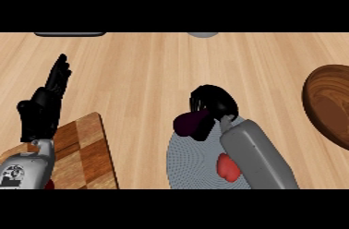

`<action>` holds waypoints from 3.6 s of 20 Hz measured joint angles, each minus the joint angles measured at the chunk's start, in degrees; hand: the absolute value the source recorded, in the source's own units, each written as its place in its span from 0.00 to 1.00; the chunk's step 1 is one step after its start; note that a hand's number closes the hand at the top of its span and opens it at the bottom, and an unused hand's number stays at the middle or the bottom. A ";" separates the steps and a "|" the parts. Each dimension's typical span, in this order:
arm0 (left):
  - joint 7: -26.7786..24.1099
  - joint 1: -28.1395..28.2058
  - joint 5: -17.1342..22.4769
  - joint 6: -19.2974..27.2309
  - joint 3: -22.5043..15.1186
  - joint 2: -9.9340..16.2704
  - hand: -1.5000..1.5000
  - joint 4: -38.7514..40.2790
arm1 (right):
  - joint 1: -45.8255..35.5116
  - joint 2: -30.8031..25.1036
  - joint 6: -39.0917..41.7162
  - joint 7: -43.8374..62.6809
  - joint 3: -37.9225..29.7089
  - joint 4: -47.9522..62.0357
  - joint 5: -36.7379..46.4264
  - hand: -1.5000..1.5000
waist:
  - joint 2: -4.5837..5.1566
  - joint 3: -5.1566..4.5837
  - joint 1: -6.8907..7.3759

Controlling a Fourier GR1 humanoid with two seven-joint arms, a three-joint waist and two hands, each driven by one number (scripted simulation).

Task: Pick the eggplant from the placemat and place it in the bowl

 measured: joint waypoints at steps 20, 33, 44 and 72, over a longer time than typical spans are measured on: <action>0.91 0.08 -0.29 -0.47 0.82 0.01 0.50 -0.96 | -1.81 0.36 -25.91 39.70 5.09 -29.92 25.21 1.00 | -0.03 0.09 -0.81; -0.75 1.01 -0.21 -1.66 1.59 -0.71 0.50 -0.70 | 11.66 -11.78 -31.24 26.99 -17.71 -37.86 15.98 1.00 | 0.48 0.17 -0.30; -0.16 -0.13 -0.39 -2.48 2.13 -1.07 0.50 -0.75 | 15.55 -24.28 -36.51 10.86 -31.61 -19.46 12.57 1.00 | 0.64 0.18 0.25; -1.43 -0.07 -1.73 -3.67 3.44 -2.37 0.50 0.60 | 3.71 -32.73 -35.37 -40.46 -56.31 29.48 -22.03 0.00 | 0.59 0.16 0.21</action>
